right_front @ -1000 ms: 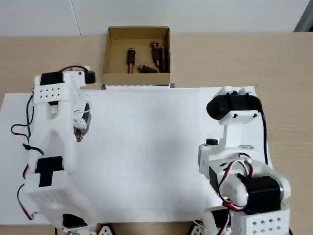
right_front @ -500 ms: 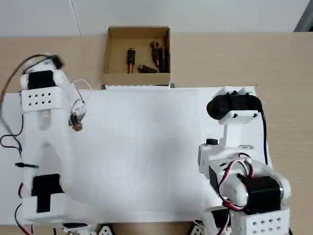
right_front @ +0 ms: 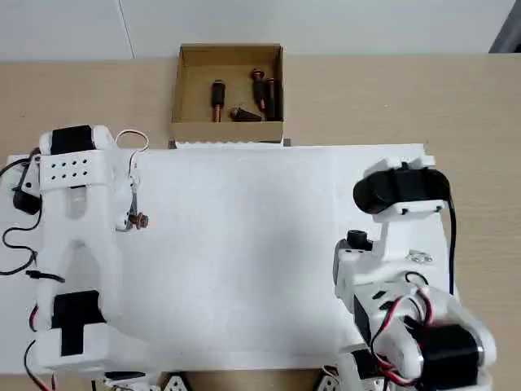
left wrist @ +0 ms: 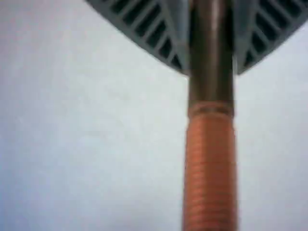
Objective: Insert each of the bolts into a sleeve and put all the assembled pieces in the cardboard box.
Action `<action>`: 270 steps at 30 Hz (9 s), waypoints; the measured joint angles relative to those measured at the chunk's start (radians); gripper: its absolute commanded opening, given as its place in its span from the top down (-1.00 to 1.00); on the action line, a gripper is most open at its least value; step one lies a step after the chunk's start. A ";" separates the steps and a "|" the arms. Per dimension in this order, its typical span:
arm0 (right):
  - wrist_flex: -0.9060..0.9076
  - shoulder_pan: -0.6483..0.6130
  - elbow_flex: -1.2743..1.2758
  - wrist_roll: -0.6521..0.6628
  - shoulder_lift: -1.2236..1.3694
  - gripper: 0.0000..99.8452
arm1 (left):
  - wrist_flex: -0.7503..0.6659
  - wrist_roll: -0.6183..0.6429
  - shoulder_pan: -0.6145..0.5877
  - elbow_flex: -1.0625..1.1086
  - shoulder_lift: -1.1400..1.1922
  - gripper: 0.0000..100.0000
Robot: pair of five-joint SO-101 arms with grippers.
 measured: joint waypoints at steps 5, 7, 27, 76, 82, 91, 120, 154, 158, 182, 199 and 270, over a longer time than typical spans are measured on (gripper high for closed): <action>0.000 -0.002 0.000 -0.034 -0.018 1.00 | -0.066 0.008 0.000 0.009 0.000 0.99; 0.000 0.000 0.000 -0.052 -0.018 1.00 | -0.100 0.009 0.000 0.009 0.000 0.99; 0.000 -0.002 0.000 -0.064 -0.018 1.00 | -0.141 0.012 0.000 0.009 0.000 0.67; 0.000 0.000 0.002 -0.044 -0.009 1.00 | -0.150 -2.745 -0.031 0.117 0.000 0.67; 0.000 0.000 0.002 -0.017 -0.009 1.00 | -0.265 -2.745 0.000 0.204 0.000 0.67; 0.000 0.000 0.002 -0.011 -0.009 1.00 | -0.397 -2.745 0.000 0.296 0.000 0.67; 0.011 0.000 0.002 -0.011 -0.011 1.00 | -0.377 -2.745 0.040 0.230 0.072 0.99; -0.098 -0.002 0.008 0.038 -0.011 1.00 | -0.172 -1.903 0.505 0.137 -0.747 0.99; -0.204 0.000 0.095 0.038 -0.006 1.00 | -0.367 -1.709 0.496 0.361 -0.922 0.99; -1.019 -0.410 0.744 0.169 -0.002 0.99 | -0.867 -1.043 0.496 1.284 -1.821 0.99; -1.140 -0.537 0.790 0.368 0.000 0.99 | -0.887 -0.815 0.496 1.292 -1.841 0.99; -1.381 -0.585 0.793 0.499 0.003 0.99 | -0.778 -0.796 0.497 1.298 -1.843 0.52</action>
